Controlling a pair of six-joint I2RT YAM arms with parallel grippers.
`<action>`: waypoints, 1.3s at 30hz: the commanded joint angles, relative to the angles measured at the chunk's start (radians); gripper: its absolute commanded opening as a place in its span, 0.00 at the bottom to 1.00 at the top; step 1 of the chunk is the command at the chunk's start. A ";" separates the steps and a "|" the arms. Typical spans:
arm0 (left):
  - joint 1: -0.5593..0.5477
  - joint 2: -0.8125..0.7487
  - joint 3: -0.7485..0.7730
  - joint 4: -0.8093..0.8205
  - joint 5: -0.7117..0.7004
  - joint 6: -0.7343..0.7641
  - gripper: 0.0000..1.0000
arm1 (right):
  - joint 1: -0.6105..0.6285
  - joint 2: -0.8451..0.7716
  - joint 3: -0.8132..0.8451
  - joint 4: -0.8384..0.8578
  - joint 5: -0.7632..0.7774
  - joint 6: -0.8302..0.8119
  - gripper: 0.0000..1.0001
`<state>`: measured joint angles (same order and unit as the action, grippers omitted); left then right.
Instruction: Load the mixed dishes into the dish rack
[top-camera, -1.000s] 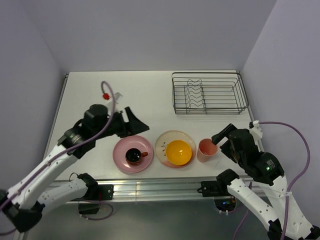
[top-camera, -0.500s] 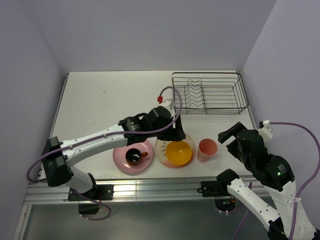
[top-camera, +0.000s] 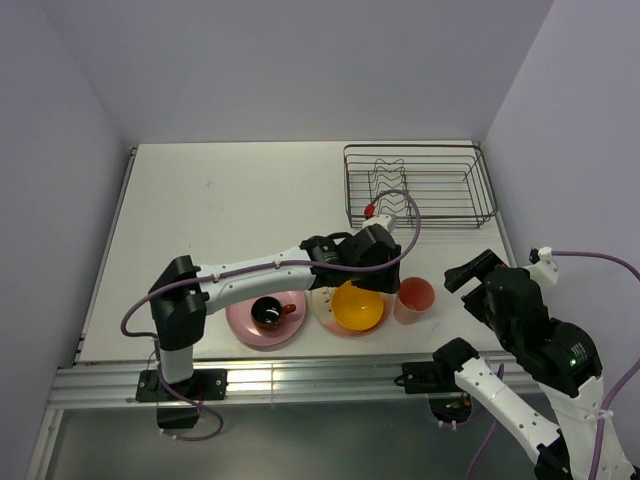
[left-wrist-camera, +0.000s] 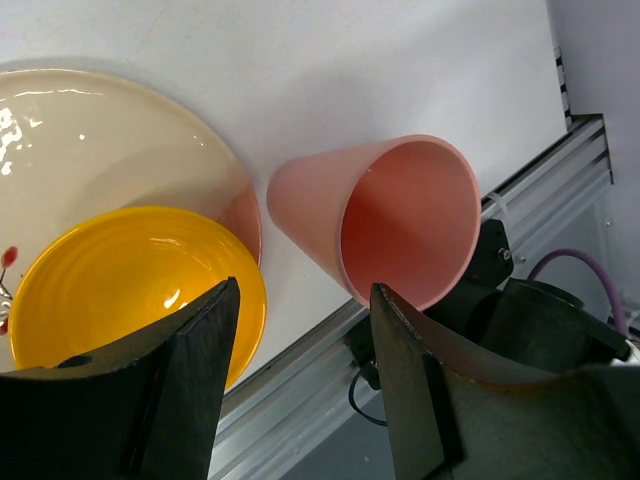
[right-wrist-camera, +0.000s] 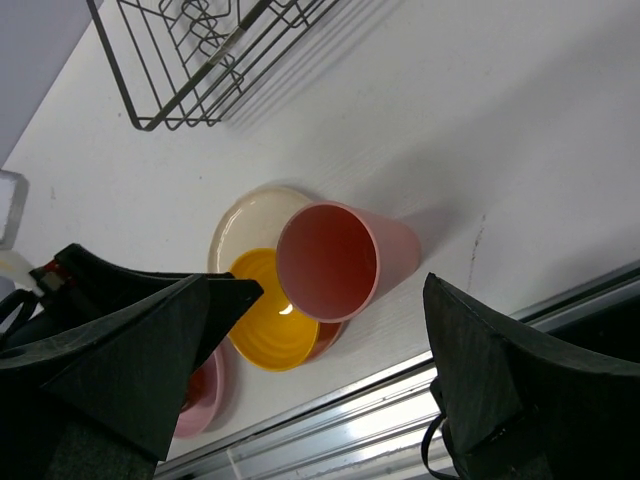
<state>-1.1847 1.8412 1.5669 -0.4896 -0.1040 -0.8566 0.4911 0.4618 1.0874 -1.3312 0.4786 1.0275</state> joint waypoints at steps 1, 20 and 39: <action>-0.010 0.027 0.062 -0.010 -0.022 0.024 0.61 | 0.003 -0.014 0.035 -0.017 0.038 -0.006 0.95; -0.024 0.204 0.188 -0.029 0.021 0.030 0.57 | 0.003 -0.034 0.019 -0.017 0.026 -0.015 0.95; 0.120 -0.106 0.062 0.025 0.056 0.129 0.00 | 0.003 -0.045 -0.033 0.145 -0.202 -0.168 0.95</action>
<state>-1.1511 1.9553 1.6703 -0.5537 -0.0933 -0.7784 0.4915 0.4259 1.0733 -1.2987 0.3969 0.9504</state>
